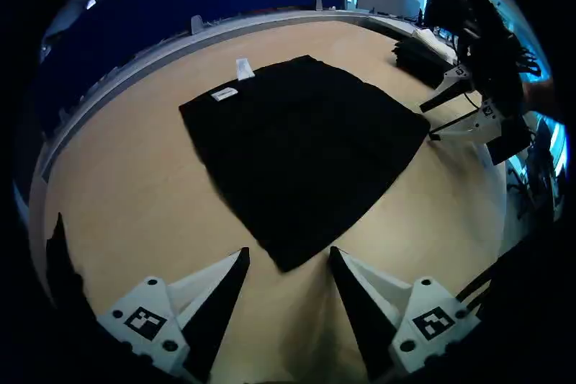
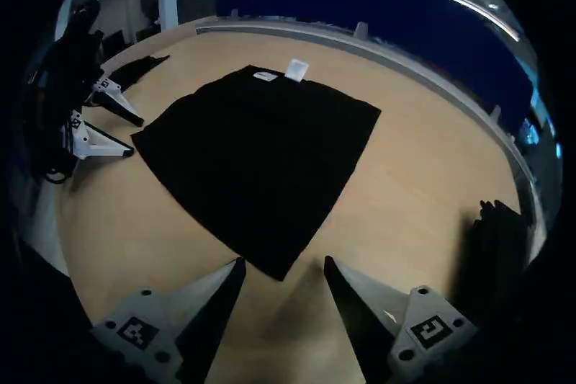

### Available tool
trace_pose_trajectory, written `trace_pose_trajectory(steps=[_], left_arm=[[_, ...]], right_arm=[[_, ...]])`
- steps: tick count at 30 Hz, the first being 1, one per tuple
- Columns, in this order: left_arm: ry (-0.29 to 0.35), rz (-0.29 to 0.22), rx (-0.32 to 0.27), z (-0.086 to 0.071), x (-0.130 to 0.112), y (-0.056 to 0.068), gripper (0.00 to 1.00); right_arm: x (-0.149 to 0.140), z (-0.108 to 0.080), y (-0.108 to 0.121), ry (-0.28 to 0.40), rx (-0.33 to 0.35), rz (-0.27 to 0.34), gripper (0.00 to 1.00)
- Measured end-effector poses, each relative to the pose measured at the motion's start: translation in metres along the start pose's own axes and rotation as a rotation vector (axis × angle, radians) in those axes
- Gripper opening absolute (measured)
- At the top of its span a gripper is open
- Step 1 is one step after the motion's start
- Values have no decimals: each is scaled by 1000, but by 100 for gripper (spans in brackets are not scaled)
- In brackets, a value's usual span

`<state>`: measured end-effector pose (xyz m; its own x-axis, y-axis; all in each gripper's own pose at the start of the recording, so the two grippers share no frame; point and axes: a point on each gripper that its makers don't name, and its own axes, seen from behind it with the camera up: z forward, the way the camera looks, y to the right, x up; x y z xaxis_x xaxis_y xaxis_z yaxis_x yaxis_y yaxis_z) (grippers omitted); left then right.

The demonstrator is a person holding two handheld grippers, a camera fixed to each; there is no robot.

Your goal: Fold towel

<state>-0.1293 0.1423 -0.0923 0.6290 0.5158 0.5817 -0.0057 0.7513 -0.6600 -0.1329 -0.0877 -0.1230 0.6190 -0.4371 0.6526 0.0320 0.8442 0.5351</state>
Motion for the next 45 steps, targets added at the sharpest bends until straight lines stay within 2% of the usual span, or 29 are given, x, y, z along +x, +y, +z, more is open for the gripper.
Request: trace_pose_trajectory(steps=[4,8,14,18,23,26,32,38,45], left_arm=[[-7,-15,11,1,0,0,75],[-11,-24,19,1,0,-2,61],[-15,-8,13,0,0,1,44],[-17,-5,12,-1,-1,4,36],[-25,-10,13,-1,-1,5,34],[-27,-11,12,-1,-2,4,31],[-37,-22,21,-2,-1,-1,17],[-44,-23,27,-2,-2,-3,10],[-43,-28,24,-4,-2,3,9]], right_arm=[[-1,1,-1,-1,2,3,73],[-1,2,-4,-3,11,-2,65],[-2,2,-8,-9,27,9,54],[-2,2,-10,-11,33,16,49],[-3,2,-13,-14,37,11,44],[-2,3,-14,-18,41,10,36],[-2,3,-16,-26,44,8,22],[-1,3,-13,-28,36,23,16],[0,0,-9,-19,22,18,12]])
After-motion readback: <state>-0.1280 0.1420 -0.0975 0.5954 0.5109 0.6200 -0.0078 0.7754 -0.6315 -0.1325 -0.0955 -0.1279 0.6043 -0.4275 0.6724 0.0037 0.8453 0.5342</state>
